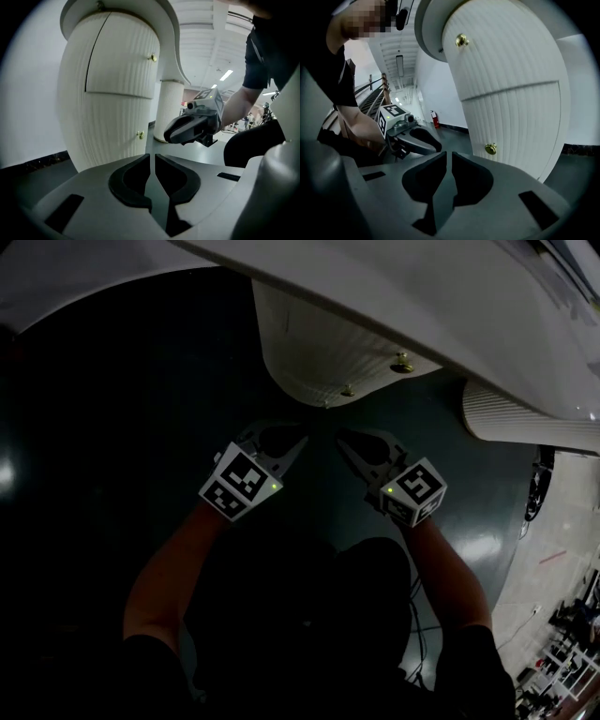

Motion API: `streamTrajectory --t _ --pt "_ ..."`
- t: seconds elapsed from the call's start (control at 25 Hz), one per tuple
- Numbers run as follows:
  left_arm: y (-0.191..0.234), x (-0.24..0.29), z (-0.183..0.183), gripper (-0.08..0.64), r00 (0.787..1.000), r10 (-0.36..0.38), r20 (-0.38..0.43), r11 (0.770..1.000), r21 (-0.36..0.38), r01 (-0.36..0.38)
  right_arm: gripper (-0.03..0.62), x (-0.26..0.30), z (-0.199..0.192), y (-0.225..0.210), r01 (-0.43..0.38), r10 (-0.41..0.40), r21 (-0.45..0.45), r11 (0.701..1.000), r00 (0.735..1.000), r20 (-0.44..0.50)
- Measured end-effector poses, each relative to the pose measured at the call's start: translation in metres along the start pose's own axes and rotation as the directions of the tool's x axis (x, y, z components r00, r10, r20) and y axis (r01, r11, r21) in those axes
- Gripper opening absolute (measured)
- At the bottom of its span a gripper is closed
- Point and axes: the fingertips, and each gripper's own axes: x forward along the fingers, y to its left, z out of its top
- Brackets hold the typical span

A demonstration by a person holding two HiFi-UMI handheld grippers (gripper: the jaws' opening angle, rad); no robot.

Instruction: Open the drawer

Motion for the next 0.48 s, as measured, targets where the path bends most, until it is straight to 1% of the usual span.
streamTrajectory --t 0.08,0.2,0.28,0.36,0.48 --pt "0.008 0.021 -0.020 0.029 1.000 -0.011 0.021 1.000 0.000 0.011 0.018 0.015 -0.032 -0.014 -0.008 0.007 -0.031 0.999 1.000 -0.017" --pt "-0.001 0.053 -0.053 0.039 0.998 -0.041 0.045 0.999 0.018 0.040 0.018 0.027 -0.086 -0.030 -0.015 0.010 -0.096 0.995 0.998 -0.056" --pt "-0.003 0.068 -0.066 0.071 0.997 -0.066 0.035 0.997 0.040 0.065 0.018 0.034 -0.106 -0.044 -0.009 -0.002 -0.128 0.992 0.996 -0.085" --pt "0.000 0.079 -0.074 0.084 0.997 -0.082 0.015 0.995 0.056 0.081 0.018 0.041 -0.119 -0.059 0.003 -0.018 -0.143 0.990 0.994 -0.110" --pt "0.008 0.094 -0.082 0.094 0.997 -0.080 -0.020 0.995 0.054 0.081 0.020 0.050 -0.141 -0.081 0.037 -0.062 -0.155 0.987 0.985 -0.159"
